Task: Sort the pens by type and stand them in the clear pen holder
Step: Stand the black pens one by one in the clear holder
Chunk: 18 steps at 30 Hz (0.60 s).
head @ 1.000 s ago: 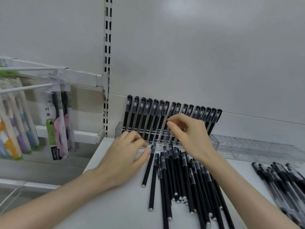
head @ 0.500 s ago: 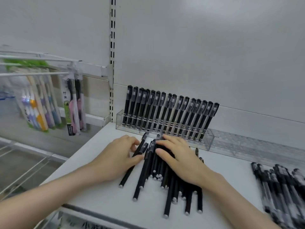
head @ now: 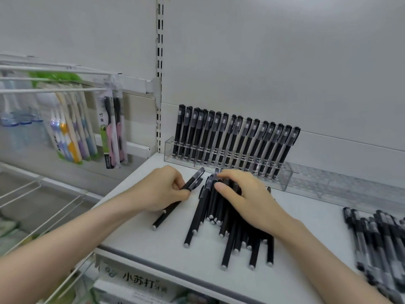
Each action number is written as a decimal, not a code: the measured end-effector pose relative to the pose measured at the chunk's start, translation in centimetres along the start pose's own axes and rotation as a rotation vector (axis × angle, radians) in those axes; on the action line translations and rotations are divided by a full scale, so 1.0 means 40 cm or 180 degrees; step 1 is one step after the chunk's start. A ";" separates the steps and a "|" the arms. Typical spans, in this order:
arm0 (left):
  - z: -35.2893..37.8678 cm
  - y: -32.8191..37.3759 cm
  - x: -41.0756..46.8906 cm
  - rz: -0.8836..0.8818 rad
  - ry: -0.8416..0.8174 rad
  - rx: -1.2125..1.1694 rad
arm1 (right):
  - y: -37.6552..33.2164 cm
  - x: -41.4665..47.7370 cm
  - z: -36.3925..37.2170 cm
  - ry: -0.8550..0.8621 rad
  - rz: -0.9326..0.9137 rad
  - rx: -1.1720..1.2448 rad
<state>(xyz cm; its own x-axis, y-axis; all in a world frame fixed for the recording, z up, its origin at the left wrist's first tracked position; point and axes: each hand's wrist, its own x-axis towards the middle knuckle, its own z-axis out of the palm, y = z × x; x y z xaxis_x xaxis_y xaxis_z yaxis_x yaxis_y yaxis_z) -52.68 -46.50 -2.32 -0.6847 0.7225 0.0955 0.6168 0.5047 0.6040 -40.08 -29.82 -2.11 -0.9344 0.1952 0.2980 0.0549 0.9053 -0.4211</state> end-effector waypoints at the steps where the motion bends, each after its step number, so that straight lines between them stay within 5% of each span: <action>1: -0.004 -0.001 -0.001 0.0063 0.0018 -0.0345 | -0.007 0.000 -0.005 0.0129 0.0020 0.0157; 8: -0.017 0.067 0.003 0.0694 -0.0184 -0.2035 | -0.062 0.044 -0.041 0.0883 0.0285 0.1919; 14: 0.003 0.088 0.086 0.0746 0.0028 -0.2453 | -0.063 0.106 -0.076 0.1518 0.0433 0.2343; 18: 0.016 0.076 0.155 0.0716 0.0692 -0.2111 | -0.052 0.149 -0.097 0.1992 0.0329 0.2035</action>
<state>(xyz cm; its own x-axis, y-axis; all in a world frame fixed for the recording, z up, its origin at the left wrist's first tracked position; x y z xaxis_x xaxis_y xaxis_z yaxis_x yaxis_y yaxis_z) -54.81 -40.21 -0.40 -0.6732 0.6302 0.3869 0.4341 -0.0868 0.8967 -44.38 -29.06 3.86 -0.5628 0.6030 0.5654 -0.2529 0.5256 -0.8123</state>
